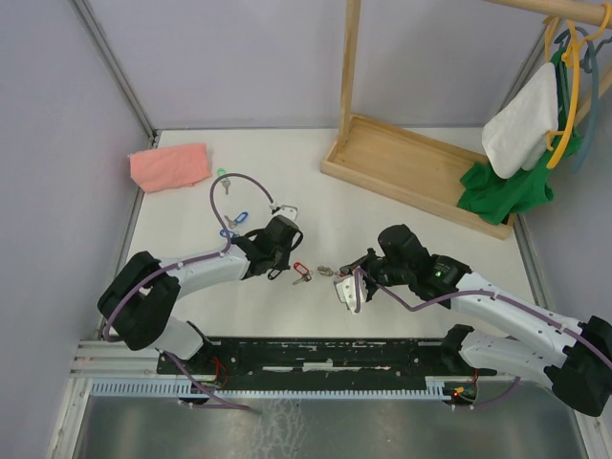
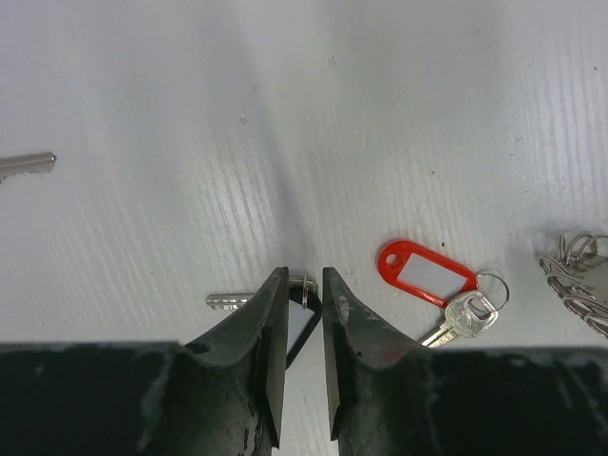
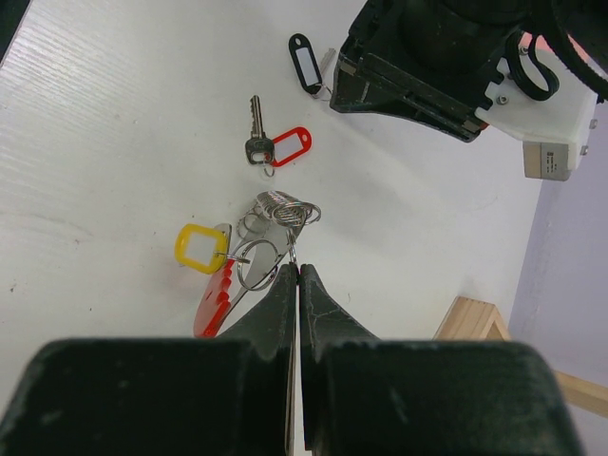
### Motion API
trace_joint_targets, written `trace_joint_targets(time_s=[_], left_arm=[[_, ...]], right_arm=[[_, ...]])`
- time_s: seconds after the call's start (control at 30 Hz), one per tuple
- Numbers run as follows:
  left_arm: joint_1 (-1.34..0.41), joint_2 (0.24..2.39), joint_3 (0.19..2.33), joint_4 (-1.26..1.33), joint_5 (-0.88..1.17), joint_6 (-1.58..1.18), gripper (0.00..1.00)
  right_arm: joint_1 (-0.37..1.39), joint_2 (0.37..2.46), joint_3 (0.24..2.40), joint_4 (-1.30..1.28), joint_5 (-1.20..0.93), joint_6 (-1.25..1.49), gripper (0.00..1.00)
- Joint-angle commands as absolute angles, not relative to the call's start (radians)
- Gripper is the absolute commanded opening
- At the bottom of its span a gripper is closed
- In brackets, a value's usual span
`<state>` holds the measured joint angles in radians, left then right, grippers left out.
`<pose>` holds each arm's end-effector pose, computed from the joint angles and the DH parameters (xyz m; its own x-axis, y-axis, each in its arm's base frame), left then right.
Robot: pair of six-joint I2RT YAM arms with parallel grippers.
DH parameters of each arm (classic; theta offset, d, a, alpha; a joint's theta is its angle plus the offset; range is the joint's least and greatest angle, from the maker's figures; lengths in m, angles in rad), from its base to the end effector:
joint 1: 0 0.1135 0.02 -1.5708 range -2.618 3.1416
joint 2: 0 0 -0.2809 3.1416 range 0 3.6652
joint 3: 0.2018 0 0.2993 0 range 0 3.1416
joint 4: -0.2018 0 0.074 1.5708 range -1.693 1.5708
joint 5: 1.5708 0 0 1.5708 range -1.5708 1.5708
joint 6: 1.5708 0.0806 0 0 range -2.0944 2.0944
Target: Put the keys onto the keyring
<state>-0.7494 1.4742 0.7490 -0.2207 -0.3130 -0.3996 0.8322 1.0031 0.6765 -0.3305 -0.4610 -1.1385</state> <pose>0.2660 -0.2136 0.1213 -0.7478 0.1902 -0.6361 0.2446 0.9696 0.0025 0.1631 0.2324 0.2238 0.6443 -0.5003 -0.5784 -0.7502 -0.2666 -0.6051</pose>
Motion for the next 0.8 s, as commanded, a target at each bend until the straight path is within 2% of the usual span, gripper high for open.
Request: trace_joint_targets(time_s=[0.0, 0.5, 0.57, 0.67, 0.77], left_arm=[[-0.745, 1.502, 0.819, -0.305, -0.319, -0.406, 0.28], [-0.746, 1.577, 0.872, -0.351, -0.288, -0.390, 0.17], [-0.745, 1.576, 0.875, -0.353, -0.284, -0.387, 0.14], [-0.745, 1.570, 0.876, -0.356, -0.279, -0.381, 0.04], [-0.745, 1.543, 0.863, -0.343, -0.280, -0.369, 0.03]], right_arm=[[0.840, 0.991, 0.709, -0.316, -0.468, -1.128, 0.01], [0.842, 0.991, 0.709, -0.319, -0.463, -1.127, 0.01], [0.841, 0.993, 0.709, -0.319, -0.462, -1.127, 0.01], [0.841, 0.993, 0.709, -0.318, -0.462, -1.127, 0.01], [0.841, 0.995, 0.710, -0.319, -0.460, -1.124, 0.01]])
